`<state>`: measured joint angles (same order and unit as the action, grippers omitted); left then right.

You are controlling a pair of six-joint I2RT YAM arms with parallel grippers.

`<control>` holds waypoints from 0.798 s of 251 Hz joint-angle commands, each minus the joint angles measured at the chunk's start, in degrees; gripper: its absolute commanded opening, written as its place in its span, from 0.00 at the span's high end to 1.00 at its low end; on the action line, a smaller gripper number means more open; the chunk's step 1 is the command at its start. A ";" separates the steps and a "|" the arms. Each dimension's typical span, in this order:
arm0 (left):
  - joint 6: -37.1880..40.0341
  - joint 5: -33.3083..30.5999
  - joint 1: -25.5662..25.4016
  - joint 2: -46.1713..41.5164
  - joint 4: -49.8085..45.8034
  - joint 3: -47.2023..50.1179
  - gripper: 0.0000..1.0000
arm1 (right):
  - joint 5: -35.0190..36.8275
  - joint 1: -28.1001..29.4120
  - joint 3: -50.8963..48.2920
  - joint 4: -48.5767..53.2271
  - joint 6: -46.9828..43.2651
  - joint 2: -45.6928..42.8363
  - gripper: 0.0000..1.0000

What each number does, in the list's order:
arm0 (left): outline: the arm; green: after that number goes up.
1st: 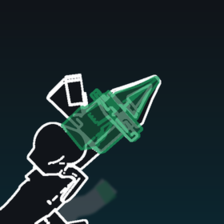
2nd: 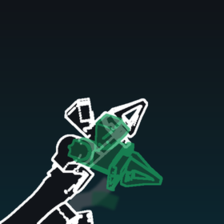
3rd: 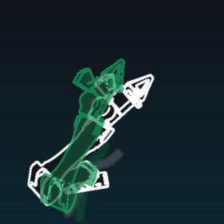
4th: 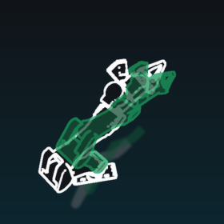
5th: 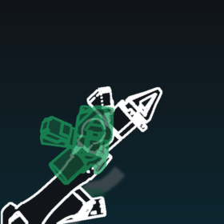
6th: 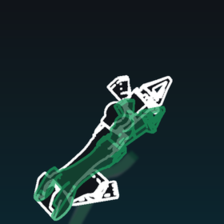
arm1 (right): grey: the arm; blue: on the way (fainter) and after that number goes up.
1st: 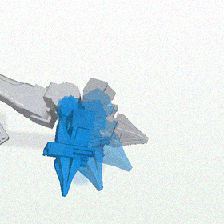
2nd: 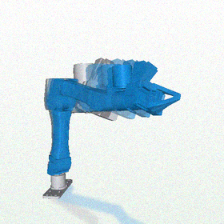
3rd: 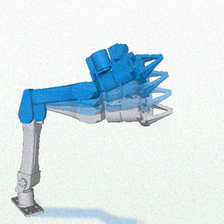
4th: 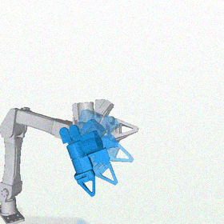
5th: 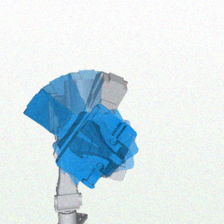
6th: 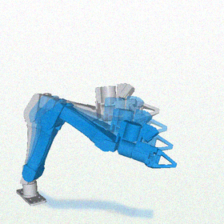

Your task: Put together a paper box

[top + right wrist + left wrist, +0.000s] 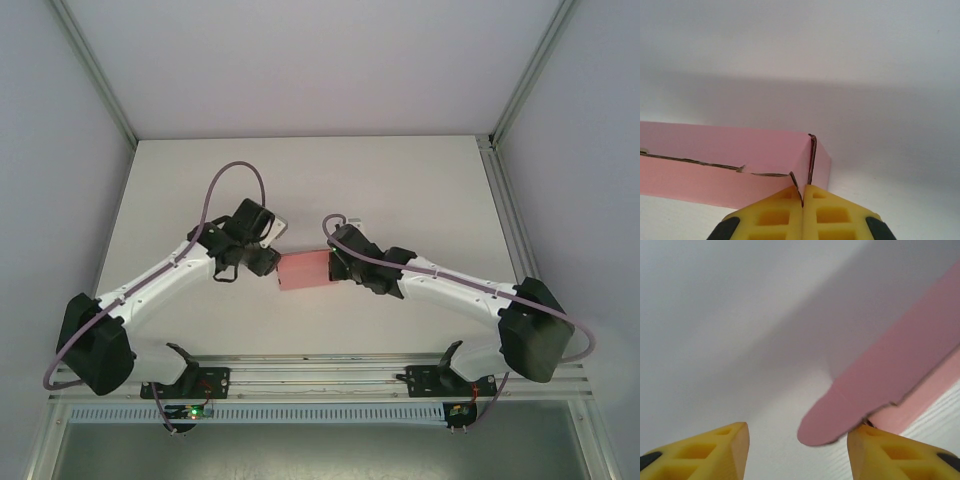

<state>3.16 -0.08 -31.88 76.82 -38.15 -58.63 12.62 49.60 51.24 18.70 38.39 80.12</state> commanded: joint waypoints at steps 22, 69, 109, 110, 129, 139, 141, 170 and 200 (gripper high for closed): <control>0.78 5.69 0.44 1.36 4.00 -0.89 0.52 | -1.30 -0.38 1.05 4.41 -1.54 1.36 1.00; 0.46 6.45 0.53 3.80 2.73 -2.70 0.81 | -1.31 -0.30 1.23 4.68 -2.17 1.23 1.00; -3.03 9.21 0.50 5.12 2.48 -4.75 1.00 | 0.88 0.98 2.29 5.99 -3.57 2.60 1.00; -3.18 9.21 0.50 5.15 2.39 -4.83 1.00 | 0.99 1.00 2.37 6.08 -3.62 2.64 1.00; -5.37 9.04 0.47 5.57 1.42 -6.20 1.00 | 4.08 2.28 3.86 8.68 -4.27 3.93 1.00; -6.68 8.75 0.50 5.47 1.32 -6.42 1.00 | 5.86 2.85 4.74 10.19 -4.51 4.63 1.00; -7.05 8.60 0.50 5.41 1.37 -6.48 1.00 | 6.24 2.93 4.85 10.50 -4.54 4.75 1.00; -11.53 11.10 1.23 5.14 0.00 -7.59 1.00 | 9.19 3.68 6.14 12.93 -4.54 6.34 1.00; -16.36 16.43 2.97 4.11 -1.84 -9.28 1.00 | 10.85 3.97 6.76 14.21 -4.47 7.03 1.00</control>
<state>-6.22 8.29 -30.59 82.43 -38.87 -64.07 20.99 52.86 57.36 27.14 35.51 84.97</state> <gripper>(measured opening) 0.051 0.050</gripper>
